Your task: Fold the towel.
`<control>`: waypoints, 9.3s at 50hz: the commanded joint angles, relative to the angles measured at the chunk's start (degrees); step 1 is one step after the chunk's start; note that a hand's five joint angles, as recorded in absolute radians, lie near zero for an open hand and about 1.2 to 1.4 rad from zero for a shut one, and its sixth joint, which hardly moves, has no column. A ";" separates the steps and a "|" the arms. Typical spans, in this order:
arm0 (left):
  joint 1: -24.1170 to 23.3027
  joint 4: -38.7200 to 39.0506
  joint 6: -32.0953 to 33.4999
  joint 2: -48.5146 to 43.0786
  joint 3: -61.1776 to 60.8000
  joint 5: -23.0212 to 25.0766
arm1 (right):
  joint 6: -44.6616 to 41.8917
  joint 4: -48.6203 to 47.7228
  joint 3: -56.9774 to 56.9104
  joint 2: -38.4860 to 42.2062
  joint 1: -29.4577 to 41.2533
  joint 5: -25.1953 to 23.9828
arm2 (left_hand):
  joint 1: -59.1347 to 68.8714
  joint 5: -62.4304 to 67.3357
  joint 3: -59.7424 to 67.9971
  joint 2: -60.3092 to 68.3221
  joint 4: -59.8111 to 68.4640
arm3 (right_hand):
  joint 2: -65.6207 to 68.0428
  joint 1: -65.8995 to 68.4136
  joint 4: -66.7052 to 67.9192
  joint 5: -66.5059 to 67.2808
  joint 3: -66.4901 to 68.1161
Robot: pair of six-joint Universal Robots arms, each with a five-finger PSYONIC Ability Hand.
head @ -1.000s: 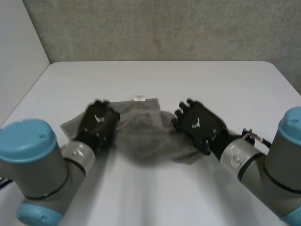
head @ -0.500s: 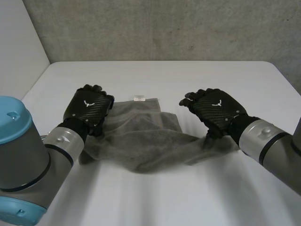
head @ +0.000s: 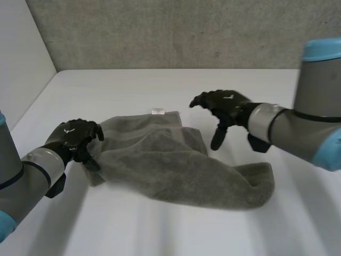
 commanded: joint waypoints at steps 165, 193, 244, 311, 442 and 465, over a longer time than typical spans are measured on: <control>-7.30 3.37 9.73 -18.58 40.91 4.31 | -18.66 -12.97 -27.40 9.09 1.95 7.98 | 48.40 50.89 -2.40 49.03 -3.22 | 65.44 65.34 -4.44 66.40 -2.91; -5.90 27.21 9.54 -2.06 11.50 9.41 | -18.00 -37.19 33.45 -18.69 -4.37 0.56 | 48.40 50.89 -2.40 49.03 -3.22 | 65.44 65.34 -4.44 66.40 -2.91; -21.81 25.81 8.32 -20.95 8.94 -0.08 | 6.75 -30.52 34.54 -17.01 -3.14 6.71 | -15.50 -13.01 -2.40 -14.87 -3.22 | 65.44 65.34 -4.44 66.40 -2.91; -13.90 17.19 16.40 -11.20 2.18 -7.29 | -10.46 -16.70 29.09 -8.77 -12.81 -3.15 | 48.40 50.89 -2.40 49.03 -3.22 | 16.20 16.11 -4.44 17.17 -2.91; -1.25 30.82 37.22 -14.72 -2.56 -3.34 | -16.79 -34.74 43.51 -21.33 -25.99 -5.16 | 21.06 23.56 -2.40 21.70 -3.22 | 65.44 65.34 -4.44 66.40 -2.91; -1.16 9.48 33.62 14.89 1.03 1.57 | -17.22 -15.41 33.50 -35.20 -26.35 -11.22 | 48.40 50.89 -2.40 49.03 -3.22 | 65.44 65.34 -4.44 66.40 -2.91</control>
